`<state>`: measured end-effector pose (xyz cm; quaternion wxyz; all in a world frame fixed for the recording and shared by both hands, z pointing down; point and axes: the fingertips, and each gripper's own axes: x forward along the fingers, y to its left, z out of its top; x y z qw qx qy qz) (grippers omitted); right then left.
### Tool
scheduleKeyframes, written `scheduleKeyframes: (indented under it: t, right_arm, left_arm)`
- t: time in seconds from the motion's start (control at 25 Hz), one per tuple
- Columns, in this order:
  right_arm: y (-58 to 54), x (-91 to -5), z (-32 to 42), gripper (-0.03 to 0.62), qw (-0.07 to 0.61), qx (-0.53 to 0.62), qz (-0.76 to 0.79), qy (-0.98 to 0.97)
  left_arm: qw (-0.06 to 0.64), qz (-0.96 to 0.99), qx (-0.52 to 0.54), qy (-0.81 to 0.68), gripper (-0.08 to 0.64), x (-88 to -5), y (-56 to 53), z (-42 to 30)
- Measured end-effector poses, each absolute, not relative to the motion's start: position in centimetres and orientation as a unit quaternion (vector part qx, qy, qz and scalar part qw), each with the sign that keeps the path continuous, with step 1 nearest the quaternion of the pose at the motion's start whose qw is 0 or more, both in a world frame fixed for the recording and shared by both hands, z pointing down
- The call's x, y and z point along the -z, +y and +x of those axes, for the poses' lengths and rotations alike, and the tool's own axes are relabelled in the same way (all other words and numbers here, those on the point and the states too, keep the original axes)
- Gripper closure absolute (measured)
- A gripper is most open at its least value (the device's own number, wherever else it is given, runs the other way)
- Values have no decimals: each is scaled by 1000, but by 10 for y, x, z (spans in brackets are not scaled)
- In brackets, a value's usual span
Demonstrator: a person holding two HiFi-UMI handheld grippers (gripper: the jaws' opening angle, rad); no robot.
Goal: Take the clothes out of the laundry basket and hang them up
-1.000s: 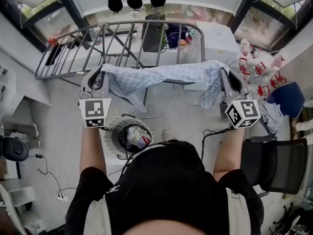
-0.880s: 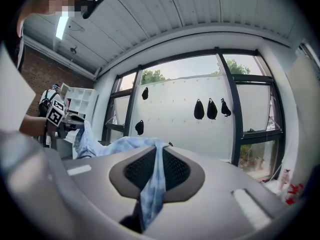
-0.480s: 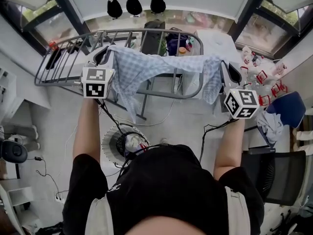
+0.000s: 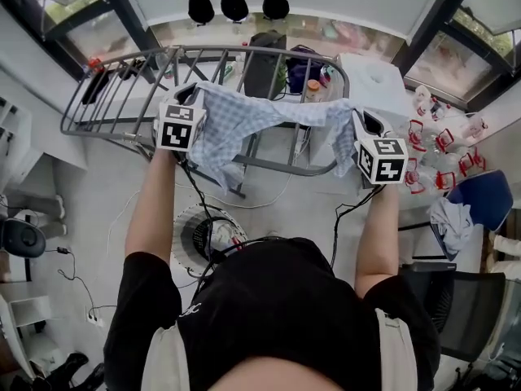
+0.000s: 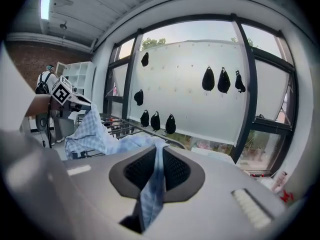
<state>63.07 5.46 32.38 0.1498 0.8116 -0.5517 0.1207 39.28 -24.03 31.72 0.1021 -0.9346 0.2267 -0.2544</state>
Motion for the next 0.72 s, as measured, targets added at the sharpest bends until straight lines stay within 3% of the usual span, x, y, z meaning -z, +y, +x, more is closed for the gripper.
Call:
scheduleKeyframes:
  t: [0.44, 0.56, 0.72]
  right_arm:
    - [35, -400, 627, 546, 254, -182, 752, -580]
    - [34, -408, 629, 534, 259, -190, 742, -589]
    - [32, -413, 630, 440, 253, -193, 731, -604]
  left_arm:
    - [63, -911, 350, 208, 494, -403, -231, 395]
    - [61, -908, 362, 200, 421, -411, -228, 398]
    - [60, -908, 359, 206, 301, -415, -226, 398]
